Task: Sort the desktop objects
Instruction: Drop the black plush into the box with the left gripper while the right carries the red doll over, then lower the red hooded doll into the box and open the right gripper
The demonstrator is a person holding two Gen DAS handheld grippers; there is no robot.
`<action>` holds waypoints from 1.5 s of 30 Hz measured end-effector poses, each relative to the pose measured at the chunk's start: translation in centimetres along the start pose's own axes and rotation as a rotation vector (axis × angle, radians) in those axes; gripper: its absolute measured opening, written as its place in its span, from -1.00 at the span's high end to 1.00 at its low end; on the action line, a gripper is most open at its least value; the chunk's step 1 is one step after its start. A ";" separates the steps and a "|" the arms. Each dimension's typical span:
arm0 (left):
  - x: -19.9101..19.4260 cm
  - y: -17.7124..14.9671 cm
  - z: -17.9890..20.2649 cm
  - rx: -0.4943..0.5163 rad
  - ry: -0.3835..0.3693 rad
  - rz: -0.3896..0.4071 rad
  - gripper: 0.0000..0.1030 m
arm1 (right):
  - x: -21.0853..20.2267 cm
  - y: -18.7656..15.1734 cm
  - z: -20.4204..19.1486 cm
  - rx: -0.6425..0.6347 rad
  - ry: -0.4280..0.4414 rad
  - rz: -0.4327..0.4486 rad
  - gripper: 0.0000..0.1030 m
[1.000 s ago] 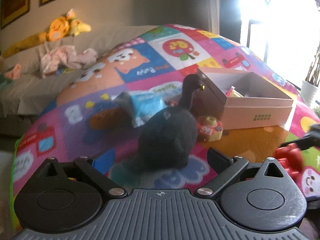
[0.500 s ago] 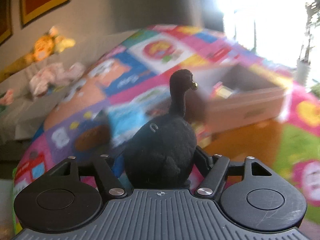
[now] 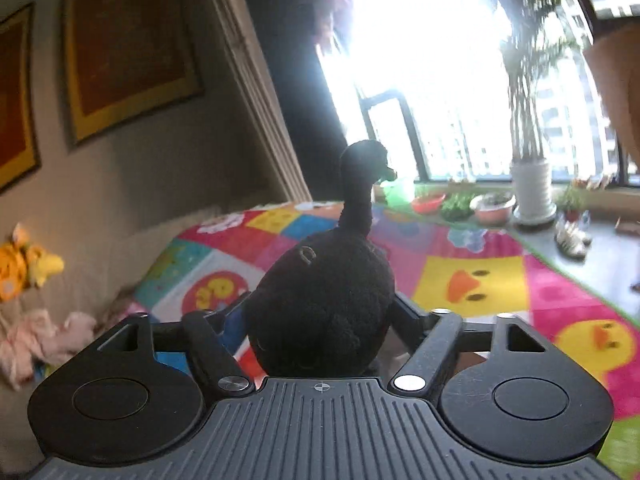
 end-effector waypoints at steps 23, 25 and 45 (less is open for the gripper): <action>-11.6 -16.7 -3.3 -0.462 0.132 -0.317 -0.94 | 16.6 0.5 0.8 0.105 -0.004 -0.144 -0.93; -12.1 -17.3 -3.9 -0.476 0.148 -0.317 -0.94 | 19.7 1.1 1.1 0.134 0.016 -0.178 -0.94; -14.2 -20.0 -7.7 -0.604 0.380 -0.396 -0.98 | 17.5 -7.8 -11.5 -0.162 0.089 -0.293 -0.61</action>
Point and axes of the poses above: each gripper's, at about its wrist camera, not at the fingertips, and x roughly the way its jaws point, z to its right, y to its top, the point moved 3 cm from there along x, roughly the way its jaws point, and after that the axes turned 6 degrees about z, right-handed, at the moved point
